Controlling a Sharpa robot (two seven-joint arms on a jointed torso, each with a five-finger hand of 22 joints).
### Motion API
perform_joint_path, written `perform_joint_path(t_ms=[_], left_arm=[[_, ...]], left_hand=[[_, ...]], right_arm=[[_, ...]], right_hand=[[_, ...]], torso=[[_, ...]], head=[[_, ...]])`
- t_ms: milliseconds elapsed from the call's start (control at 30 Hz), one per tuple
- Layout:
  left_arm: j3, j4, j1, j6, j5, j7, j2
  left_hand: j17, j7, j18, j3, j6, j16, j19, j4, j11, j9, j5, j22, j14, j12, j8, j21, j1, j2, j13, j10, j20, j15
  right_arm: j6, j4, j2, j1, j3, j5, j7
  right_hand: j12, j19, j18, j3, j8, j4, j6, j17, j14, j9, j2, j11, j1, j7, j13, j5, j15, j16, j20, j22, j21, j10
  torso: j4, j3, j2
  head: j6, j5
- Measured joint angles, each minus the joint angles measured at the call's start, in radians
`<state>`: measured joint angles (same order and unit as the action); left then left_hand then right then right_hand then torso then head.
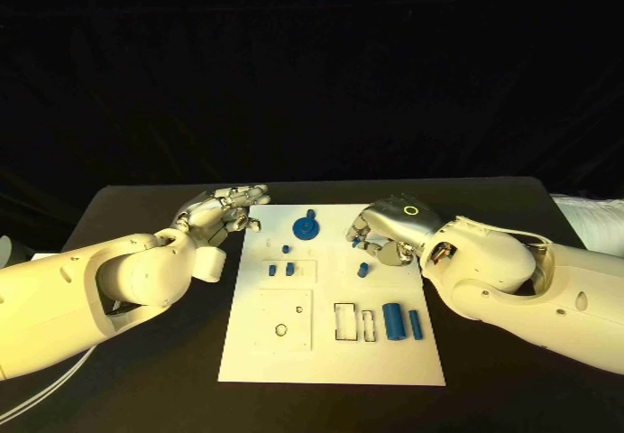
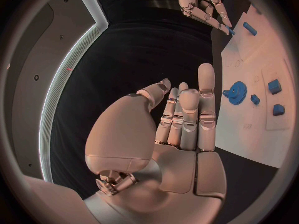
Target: Assemble the parts on the task board
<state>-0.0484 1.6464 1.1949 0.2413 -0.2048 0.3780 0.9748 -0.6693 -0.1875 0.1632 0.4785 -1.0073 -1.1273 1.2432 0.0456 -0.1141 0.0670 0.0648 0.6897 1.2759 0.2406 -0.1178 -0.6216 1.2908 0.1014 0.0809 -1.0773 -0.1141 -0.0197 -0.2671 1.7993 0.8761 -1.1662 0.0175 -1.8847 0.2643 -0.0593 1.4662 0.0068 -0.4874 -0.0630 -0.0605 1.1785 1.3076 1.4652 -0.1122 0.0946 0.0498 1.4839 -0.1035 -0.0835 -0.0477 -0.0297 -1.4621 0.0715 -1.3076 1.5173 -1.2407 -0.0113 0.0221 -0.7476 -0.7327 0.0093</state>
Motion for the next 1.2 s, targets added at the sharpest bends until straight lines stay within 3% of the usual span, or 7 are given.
perform_joint_path(t_ms=[300,667,867,1200], left_arm=[[0.000,0.002,0.000,-0.001,0.000,0.000,-0.004],[0.000,0.006,0.000,-0.002,0.000,0.000,-0.012],[0.000,0.007,0.000,-0.004,0.000,0.000,-0.013],[0.000,0.008,0.000,-0.005,0.000,0.000,-0.013]], left_hand=[[0.000,0.000,0.000,0.000,0.000,0.000,0.000,0.000,-0.001,0.000,0.000,0.000,0.000,0.000,0.000,0.000,0.000,0.000,0.000,0.003,0.000,0.000],[0.000,-0.003,0.000,0.000,0.004,0.000,0.000,0.000,0.000,0.000,0.000,0.000,0.000,0.000,0.000,0.000,0.000,0.000,0.000,0.007,0.000,0.000],[0.000,-0.003,0.000,0.000,0.004,0.000,0.000,0.000,0.000,0.000,0.000,0.000,0.000,0.000,0.000,0.000,0.000,0.000,-0.001,0.007,0.000,0.000],[0.002,-0.003,0.000,0.000,0.004,0.000,0.000,0.000,0.000,0.000,0.000,-0.001,-0.004,0.000,0.000,0.000,0.000,0.000,-0.001,0.007,0.000,-0.004]], right_arm=[[-0.003,0.014,-0.080,0.041,-0.003,0.001,-0.006],[0.004,-0.027,-0.160,0.121,-0.014,0.002,-0.026],[0.013,-0.043,-0.179,0.138,-0.019,0.005,-0.036],[0.029,-0.051,-0.189,0.143,-0.023,0.008,-0.043]], right_hand=[[0.000,0.000,0.000,0.000,-0.003,0.000,0.000,0.000,0.000,-0.001,-0.001,0.002,-0.009,0.000,0.000,0.000,0.000,0.000,0.000,0.000,0.000,0.001],[0.000,0.000,0.000,0.000,-0.003,0.000,-0.001,0.000,0.000,-0.001,-0.001,0.003,-0.009,0.000,0.000,0.000,0.000,0.004,0.000,0.000,0.000,0.000],[0.000,0.000,0.000,0.000,-0.002,0.000,-0.001,0.000,0.000,0.000,-0.001,0.003,-0.009,-0.006,0.001,0.000,0.000,0.004,0.000,0.000,0.000,0.000],[0.000,0.000,0.000,-0.003,-0.002,0.003,-0.001,0.000,0.000,-0.001,0.000,0.004,-0.010,-0.006,0.002,0.002,0.000,0.004,0.000,-0.001,0.000,0.000]], torso=[[-0.0004,-0.0019,0.000],[-0.0012,-0.0021,-0.001],[-0.0006,-0.0021,0.000],[0.0000,-0.0013,0.000]], head=[[-0.016,0.038],[-0.048,0.088],[-0.057,0.098],[-0.065,0.105]])
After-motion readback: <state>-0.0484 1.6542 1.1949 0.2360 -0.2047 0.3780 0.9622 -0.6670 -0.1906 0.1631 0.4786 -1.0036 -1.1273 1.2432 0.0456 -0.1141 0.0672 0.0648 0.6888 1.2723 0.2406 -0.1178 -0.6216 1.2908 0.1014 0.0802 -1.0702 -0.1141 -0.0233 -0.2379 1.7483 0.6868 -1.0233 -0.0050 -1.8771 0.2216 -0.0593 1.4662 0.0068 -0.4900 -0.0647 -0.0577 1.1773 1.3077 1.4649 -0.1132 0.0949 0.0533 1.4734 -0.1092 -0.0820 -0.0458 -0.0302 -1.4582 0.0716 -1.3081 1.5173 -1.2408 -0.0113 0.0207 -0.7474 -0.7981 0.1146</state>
